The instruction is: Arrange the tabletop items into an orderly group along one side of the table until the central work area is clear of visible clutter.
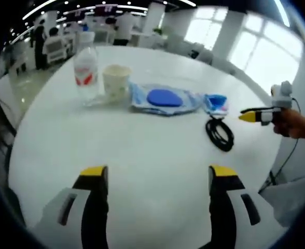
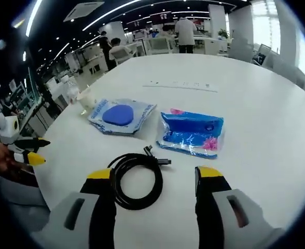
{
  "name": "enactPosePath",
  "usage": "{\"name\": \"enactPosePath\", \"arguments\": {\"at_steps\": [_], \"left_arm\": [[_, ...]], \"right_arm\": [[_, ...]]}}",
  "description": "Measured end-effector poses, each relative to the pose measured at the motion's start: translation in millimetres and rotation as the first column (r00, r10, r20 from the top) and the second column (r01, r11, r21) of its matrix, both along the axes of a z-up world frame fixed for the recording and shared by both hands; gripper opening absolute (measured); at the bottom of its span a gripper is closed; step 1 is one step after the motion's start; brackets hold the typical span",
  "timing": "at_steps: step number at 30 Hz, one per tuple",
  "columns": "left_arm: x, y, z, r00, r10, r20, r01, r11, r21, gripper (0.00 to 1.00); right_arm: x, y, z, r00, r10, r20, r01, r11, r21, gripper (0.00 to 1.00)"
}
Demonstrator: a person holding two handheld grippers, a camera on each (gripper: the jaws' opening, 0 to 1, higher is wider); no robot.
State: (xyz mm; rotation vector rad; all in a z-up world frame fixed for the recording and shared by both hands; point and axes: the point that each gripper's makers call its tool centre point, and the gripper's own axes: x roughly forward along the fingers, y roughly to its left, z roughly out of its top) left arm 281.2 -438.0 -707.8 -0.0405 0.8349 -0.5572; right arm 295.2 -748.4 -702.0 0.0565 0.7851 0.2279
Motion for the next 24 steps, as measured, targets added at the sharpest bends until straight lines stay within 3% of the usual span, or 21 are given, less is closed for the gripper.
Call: {"name": "enactPosePath", "arguments": {"at_steps": [10, 17, 24], "left_arm": [[-12.9, -2.3, -1.4, 0.999, -0.036, 0.021, 0.036, 0.999, 0.017, 0.79], [-18.9, -7.3, -1.6, 0.998, -0.051, 0.020, 0.052, 0.999, -0.015, 0.80], [-24.7, -2.2, -8.9, 1.000, -0.027, 0.008, 0.027, 0.999, -0.021, 0.80]], "right_arm": [[-9.4, -2.3, -2.1, 1.000, -0.005, -0.001, 0.005, 1.000, 0.003, 0.63], [-9.8, -4.2, -2.9, 1.000, -0.013, 0.002, 0.013, 1.000, 0.009, 0.63], [-8.8, -16.8, 0.3, 0.999, -0.039, 0.011, 0.039, 0.999, 0.011, 0.63]]}}
